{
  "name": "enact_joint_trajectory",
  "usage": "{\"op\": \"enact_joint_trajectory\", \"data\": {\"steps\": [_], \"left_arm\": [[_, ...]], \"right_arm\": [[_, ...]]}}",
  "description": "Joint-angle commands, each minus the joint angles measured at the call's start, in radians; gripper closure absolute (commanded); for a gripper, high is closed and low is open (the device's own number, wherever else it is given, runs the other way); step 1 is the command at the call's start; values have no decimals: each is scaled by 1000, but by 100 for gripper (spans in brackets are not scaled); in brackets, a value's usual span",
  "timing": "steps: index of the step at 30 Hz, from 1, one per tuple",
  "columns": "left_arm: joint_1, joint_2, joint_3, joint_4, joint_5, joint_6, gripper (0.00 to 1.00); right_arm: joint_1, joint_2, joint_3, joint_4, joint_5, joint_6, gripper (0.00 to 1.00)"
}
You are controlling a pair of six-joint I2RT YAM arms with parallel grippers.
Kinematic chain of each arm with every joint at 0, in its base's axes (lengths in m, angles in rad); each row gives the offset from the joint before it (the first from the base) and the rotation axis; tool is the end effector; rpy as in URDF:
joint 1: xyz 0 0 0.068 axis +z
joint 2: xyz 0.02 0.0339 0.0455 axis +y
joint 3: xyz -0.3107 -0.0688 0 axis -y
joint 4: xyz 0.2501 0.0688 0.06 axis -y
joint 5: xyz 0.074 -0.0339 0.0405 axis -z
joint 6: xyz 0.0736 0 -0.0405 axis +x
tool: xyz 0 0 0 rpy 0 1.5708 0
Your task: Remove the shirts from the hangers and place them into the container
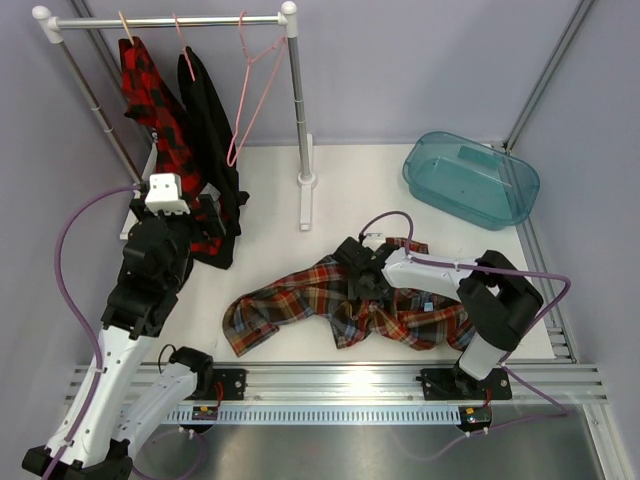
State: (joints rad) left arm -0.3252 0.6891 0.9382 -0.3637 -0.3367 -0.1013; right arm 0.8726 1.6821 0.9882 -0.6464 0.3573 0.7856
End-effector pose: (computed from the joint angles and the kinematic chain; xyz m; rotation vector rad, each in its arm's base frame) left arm 0.1502 -0.0250 0.4145 -0.0645 1.6778 -0.0375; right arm 0.2240 0.2269 0.1693 -0.0615 2.7229 -0.0997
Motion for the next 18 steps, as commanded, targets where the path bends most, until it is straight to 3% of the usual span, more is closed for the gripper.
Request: {"op": "enact_joint_trajectory", "data": {"steps": [1, 2, 3, 4, 6, 11, 18], "left_arm": [[6, -5, -13, 71, 4, 12, 1], [6, -2, -13, 71, 2, 14, 1], [6, -3, -12, 71, 2, 14, 1], [6, -3, -15, 71, 2, 14, 1], [6, -3, -13, 71, 1, 14, 1], [6, -2, -16, 69, -5, 17, 1], [8, 0, -16, 71, -13, 15, 1]], "right_arm": [[-46, 8, -34, 114, -106, -32, 37], [-52, 14, -39, 125, -125, -40, 57], [-55, 27, -39, 132, -129, -43, 72], [-57, 31, -36, 137, -129, -46, 84], [-60, 28, -16, 136, -110, -63, 100], [-79, -90, 65, 77, 6, -127, 100], [-320, -355, 381, 11, 75, -311, 100]]}}
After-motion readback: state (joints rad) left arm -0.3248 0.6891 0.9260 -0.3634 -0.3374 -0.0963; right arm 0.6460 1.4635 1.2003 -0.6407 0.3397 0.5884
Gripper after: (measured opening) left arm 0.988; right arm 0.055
